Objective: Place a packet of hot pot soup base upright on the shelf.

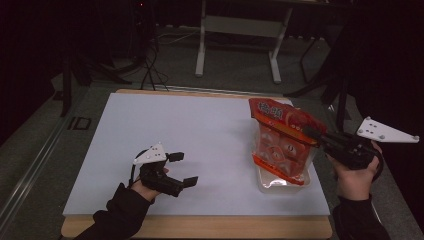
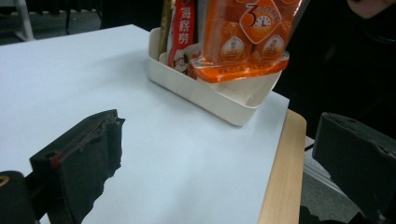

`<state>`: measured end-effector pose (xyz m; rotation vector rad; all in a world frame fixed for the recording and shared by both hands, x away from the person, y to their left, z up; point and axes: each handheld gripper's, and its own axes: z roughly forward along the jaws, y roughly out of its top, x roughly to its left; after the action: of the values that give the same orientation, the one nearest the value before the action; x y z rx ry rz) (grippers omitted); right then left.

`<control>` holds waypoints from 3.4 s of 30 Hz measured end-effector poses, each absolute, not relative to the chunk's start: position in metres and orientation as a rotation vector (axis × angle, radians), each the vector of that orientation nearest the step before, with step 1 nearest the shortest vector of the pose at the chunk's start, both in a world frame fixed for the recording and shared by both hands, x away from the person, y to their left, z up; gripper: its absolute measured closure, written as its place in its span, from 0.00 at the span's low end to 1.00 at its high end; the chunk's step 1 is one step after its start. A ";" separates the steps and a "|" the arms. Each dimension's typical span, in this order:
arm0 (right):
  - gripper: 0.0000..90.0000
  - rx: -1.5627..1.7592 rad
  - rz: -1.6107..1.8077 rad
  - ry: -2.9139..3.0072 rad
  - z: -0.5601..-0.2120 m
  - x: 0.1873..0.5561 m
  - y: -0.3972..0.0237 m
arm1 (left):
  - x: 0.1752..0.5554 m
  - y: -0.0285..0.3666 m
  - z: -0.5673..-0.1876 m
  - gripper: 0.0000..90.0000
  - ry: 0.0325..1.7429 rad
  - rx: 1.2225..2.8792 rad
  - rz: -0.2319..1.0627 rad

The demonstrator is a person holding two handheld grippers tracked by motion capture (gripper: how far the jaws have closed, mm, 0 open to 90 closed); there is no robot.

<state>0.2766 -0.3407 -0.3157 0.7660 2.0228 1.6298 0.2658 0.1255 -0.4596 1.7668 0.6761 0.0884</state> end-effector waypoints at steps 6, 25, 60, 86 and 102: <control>1.00 0.812 1.630 2.035 -0.325 0.282 -0.353 | 0.263 0.125 -0.468 0.02 0.672 1.786 0.084; 1.00 1.005 1.685 2.076 -0.386 0.295 -0.363 | 0.269 0.134 -0.497 0.02 0.751 1.788 0.084; 0.41 0.915 1.668 1.900 -0.352 0.264 -0.349 | 0.269 0.133 -0.506 0.02 0.769 1.795 0.094; 0.30 0.754 1.704 2.126 -0.392 0.243 -0.281 | 0.267 0.135 -0.507 0.02 0.750 1.793 0.113; 0.17 0.764 1.725 2.264 -0.431 0.247 -0.266 | 0.265 0.133 -0.508 0.02 0.736 1.797 0.108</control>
<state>0.2473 -0.2655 -0.4315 0.7642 2.2641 1.7248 0.2654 0.1331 -0.5076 1.7974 0.7359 0.1076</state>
